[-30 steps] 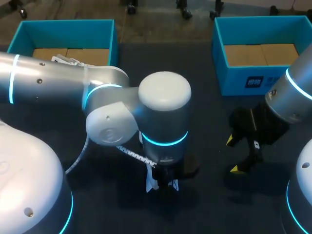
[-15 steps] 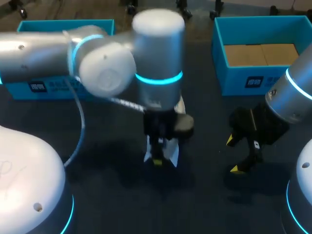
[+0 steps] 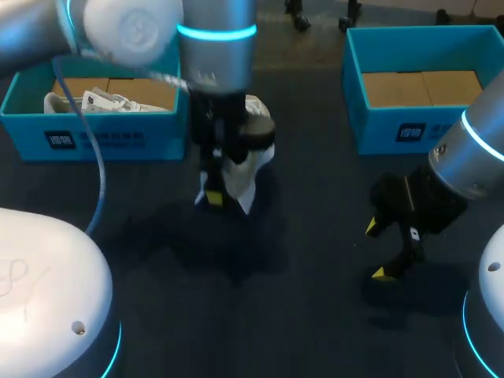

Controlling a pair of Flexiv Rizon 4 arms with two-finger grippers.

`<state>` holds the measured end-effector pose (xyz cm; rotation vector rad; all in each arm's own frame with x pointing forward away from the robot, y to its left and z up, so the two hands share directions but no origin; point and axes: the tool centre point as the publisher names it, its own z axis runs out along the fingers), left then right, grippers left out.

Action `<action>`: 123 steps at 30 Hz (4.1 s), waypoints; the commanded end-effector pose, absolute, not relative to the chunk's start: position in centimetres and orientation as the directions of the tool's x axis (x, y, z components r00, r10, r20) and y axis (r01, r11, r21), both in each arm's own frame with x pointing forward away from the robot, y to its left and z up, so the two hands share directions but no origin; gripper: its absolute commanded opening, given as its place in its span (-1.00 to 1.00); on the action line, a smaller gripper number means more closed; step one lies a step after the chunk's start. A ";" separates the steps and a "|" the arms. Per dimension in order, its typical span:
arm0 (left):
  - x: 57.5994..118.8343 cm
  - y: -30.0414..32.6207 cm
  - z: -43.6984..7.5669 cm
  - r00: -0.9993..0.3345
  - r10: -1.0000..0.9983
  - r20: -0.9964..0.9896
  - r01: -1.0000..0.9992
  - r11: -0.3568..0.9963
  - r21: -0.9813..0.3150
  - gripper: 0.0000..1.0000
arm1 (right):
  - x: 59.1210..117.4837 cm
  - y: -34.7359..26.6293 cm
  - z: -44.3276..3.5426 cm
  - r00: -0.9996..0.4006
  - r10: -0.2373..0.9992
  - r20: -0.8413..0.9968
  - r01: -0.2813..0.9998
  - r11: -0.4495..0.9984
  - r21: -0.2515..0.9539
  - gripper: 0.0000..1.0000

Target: Take the shoe out of the shoebox, open the shoe tongue, remove and reinsert the insole, then place the shoe into the shoebox

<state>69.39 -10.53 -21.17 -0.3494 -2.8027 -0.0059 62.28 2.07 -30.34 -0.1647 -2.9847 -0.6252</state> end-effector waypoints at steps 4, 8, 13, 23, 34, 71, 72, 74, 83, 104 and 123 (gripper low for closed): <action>72.3 -10.8 -17.0 -0.904 0.238 0.354 0.242 0.970 -0.035 -1.00 | 62.2 2.1 -30.4 -0.991 0.087 0.106 0.123 0.911 0.393 1.00; 72.3 -10.8 -17.0 -0.904 0.238 0.354 0.242 0.970 -0.035 -1.00 | 62.2 2.1 -30.4 -0.991 0.087 0.106 0.123 0.911 0.393 1.00; 72.3 -10.8 -17.0 -0.904 0.238 0.354 0.242 0.970 -0.035 -1.00 | 62.2 2.1 -30.4 -0.991 0.087 0.106 0.123 0.911 0.393 1.00; 78.2 -9.4 -14.8 -0.934 0.185 0.304 0.188 0.982 -0.019 -1.00 | 62.2 2.1 -30.4 -0.991 0.087 0.106 0.123 0.911 0.393 1.00; 87.6 -4.6 -12.7 -0.948 0.147 0.282 0.147 0.989 -0.021 -1.00 | 62.2 2.1 -30.4 -0.991 0.087 0.106 0.123 0.911 0.393 1.00; 101.7 14.0 -10.9 -0.770 0.607 0.197 0.621 0.784 0.013 -1.00 | 62.2 2.1 -30.4 -0.991 0.087 0.106 0.123 0.911 0.393 1.00; 101.7 14.0 -10.9 -0.770 0.607 0.197 0.621 0.784 0.013 -1.00 | 62.2 2.1 -30.4 -0.991 0.087 0.106 0.123 0.911 0.393 1.00; 101.7 14.0 -10.9 -0.770 0.607 0.197 0.621 0.784 0.013 -1.00 | 62.2 2.1 -30.4 -0.991 0.087 0.106 0.123 0.911 0.393 1.00; 105.4 18.7 -11.5 -0.528 0.815 0.237 0.840 0.543 0.005 -1.00 | 62.2 2.1 -30.4 -0.991 0.087 0.106 0.123 0.911 0.393 1.00; 109.8 23.1 -12.4 -0.152 0.970 0.188 0.988 0.149 0.032 -1.00 | 62.2 2.1 -30.4 -0.991 0.087 0.106 0.123 0.911 0.393 1.00; 110.7 27.2 -18.3 -0.029 0.962 0.271 0.997 0.009 0.076 -1.00 | 62.2 2.1 -30.4 -0.991 0.087 0.106 0.123 0.911 0.393 1.00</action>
